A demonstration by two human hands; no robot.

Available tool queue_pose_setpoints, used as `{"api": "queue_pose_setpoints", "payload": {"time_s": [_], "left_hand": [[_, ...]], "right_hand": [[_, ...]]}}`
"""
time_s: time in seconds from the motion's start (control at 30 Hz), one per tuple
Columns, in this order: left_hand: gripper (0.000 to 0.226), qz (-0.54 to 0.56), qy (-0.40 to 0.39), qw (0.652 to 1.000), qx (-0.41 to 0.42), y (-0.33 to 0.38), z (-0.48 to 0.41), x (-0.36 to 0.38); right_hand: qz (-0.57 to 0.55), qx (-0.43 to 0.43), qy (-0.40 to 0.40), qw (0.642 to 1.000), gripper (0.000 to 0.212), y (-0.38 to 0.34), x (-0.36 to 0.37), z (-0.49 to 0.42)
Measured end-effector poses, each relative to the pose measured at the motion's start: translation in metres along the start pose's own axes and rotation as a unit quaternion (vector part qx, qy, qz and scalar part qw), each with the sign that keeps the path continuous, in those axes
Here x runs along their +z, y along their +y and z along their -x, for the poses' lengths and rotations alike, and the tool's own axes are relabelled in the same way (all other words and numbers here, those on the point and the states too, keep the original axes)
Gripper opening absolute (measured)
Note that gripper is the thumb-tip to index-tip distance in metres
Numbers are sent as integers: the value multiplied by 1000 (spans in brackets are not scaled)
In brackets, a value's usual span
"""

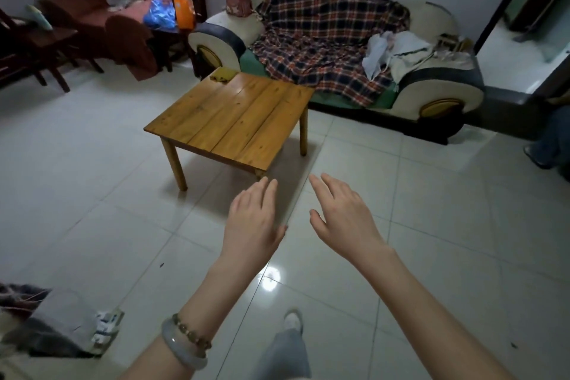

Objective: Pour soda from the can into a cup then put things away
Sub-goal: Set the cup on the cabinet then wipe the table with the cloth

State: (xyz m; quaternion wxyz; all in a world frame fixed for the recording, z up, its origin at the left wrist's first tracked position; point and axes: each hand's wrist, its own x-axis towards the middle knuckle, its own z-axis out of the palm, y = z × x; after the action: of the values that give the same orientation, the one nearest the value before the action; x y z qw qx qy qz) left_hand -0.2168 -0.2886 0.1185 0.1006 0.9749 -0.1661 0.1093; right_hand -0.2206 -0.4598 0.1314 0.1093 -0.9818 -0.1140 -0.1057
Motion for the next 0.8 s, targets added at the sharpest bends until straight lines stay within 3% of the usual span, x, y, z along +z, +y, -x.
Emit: {"api": "queue_pose_setpoints", "payload": {"time_s": [0.8], "left_hand": [[82, -18, 24, 999, 12, 12, -380, 108]], "right_hand": [[-5, 8, -11, 1000, 58, 231, 36, -310]]}}
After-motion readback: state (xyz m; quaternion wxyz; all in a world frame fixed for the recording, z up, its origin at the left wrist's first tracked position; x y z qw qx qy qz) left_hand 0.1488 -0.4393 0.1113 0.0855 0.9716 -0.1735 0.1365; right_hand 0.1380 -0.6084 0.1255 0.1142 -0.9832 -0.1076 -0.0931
